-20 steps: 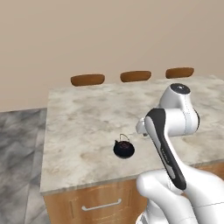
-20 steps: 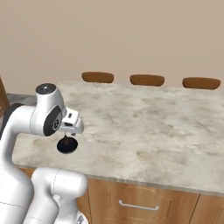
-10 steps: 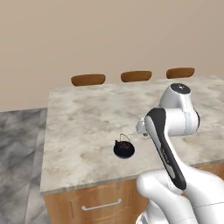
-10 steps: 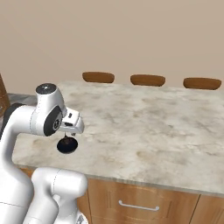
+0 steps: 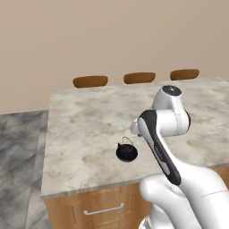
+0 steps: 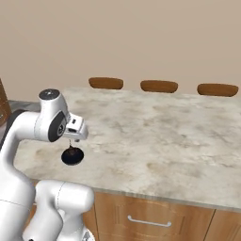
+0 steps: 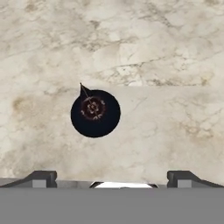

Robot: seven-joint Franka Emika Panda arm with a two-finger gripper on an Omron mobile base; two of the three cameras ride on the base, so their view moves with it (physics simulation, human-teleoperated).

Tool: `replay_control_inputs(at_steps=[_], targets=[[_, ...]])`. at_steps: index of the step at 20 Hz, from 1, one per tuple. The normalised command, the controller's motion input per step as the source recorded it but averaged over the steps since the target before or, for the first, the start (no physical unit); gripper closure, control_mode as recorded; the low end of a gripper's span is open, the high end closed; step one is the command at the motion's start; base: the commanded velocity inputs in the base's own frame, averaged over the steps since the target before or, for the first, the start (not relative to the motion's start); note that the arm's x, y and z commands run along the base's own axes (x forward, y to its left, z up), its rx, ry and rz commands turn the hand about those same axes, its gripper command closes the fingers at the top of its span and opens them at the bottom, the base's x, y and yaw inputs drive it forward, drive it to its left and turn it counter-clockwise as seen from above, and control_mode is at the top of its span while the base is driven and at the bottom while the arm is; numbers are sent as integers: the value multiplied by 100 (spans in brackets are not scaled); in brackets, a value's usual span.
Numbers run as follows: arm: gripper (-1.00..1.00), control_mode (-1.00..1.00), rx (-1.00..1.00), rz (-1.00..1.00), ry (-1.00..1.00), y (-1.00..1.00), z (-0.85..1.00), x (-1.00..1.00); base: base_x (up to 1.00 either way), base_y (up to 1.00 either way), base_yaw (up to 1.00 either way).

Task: Pick the teapot and jar and place them in the sink. Then turn on the water.

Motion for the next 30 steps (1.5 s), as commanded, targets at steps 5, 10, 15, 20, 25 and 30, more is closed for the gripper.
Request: replay_control_inputs(at_steps=[5,10,15,20,25,30], targets=[[-100,-100,-1,0,0,31,-22,18,0,0,0],[-100,-100,-2,0,0,35,-20,24,0,0,0],[-100,-100,0,1,0,6,-14,28,0,0,0],[-100,-100,0,1,1,0,-14,29,0,0,0],[-100,-100,0,2,5,0,-20,20,0,0,0],[-100,-100,0,2,5,0,-22,22,0,0,0]])
